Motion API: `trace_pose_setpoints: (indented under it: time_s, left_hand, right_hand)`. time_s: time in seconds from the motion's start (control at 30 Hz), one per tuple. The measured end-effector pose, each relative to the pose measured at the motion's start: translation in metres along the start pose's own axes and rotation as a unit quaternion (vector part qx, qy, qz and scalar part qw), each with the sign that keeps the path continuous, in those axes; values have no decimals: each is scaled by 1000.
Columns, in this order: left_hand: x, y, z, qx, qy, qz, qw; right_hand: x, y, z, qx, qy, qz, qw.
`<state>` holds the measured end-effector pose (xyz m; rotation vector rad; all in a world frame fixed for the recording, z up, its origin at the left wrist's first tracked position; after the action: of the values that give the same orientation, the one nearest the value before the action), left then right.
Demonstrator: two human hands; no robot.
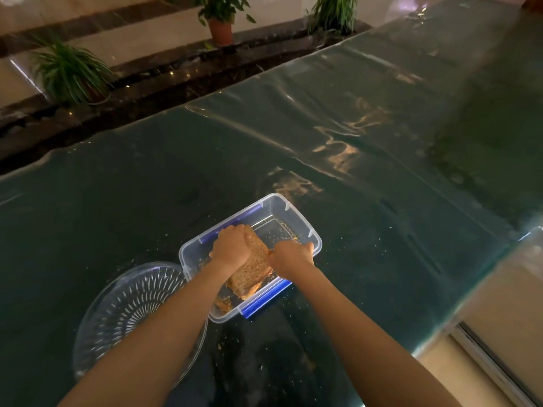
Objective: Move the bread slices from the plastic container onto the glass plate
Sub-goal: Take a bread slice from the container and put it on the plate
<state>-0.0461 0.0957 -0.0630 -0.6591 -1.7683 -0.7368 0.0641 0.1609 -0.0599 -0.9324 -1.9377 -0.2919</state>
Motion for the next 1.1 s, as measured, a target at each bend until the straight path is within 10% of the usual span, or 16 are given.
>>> trace_pose_setpoints:
  time_s: [0.6,1.1]
  left_hand:
    - [46,-24,-10,32,-53,-291,955]
    - [113,-114,-84,61,63,-705,704]
  right_hand:
    - [14,4,-11,45,57,308,949]
    - [83,-83,-48,227,123,559,788]
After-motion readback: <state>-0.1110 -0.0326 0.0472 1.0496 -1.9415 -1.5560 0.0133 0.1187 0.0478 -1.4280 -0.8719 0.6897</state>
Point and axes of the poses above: each hand's wrist, its own z-axis towards the middle knuckle, its own x-axis out of the back of the hand, y = z × x, the point moved 4 cm from there along z, towards the middle knuckle, and after that the axes turned 1 degree about z, right-handed, at the moved point
